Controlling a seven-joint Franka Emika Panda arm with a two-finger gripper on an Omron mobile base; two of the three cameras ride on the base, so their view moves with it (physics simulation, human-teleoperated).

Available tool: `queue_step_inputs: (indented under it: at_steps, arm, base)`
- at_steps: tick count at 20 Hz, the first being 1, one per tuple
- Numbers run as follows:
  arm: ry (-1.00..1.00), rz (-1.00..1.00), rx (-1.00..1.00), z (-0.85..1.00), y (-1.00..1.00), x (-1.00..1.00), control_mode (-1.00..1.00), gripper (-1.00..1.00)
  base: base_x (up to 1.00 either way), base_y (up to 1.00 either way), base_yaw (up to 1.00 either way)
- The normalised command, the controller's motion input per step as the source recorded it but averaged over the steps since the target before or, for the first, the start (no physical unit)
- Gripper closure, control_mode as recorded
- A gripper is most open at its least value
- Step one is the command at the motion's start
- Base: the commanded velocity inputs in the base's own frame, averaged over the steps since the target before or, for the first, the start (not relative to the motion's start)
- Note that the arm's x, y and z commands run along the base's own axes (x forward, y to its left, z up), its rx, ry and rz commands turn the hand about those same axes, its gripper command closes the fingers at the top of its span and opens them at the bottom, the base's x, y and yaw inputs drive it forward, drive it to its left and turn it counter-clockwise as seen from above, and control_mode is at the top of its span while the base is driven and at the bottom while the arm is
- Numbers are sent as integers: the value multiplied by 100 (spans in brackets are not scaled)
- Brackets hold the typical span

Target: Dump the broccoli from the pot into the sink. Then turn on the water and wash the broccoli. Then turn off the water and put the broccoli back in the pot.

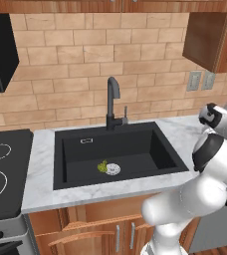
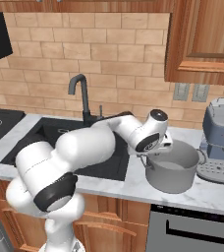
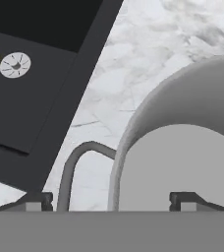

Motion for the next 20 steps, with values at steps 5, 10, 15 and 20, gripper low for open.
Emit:
queue_step_inputs:
  at_steps: [5,10,15,20]
  arm:
    - [-12,-6,-3,29,34,-17,-100,-100]
    - [-13,-7,-2,47,60,-20,-100,-100]
    - [-9,-4,0,42,72,-14,-100,-100]
    - [-5,0,11,9,53,5,-100,-100]
  base:
    - [0,0,0]
    - [0,0,0]
    - [0,0,0]
    - [0,0,0]
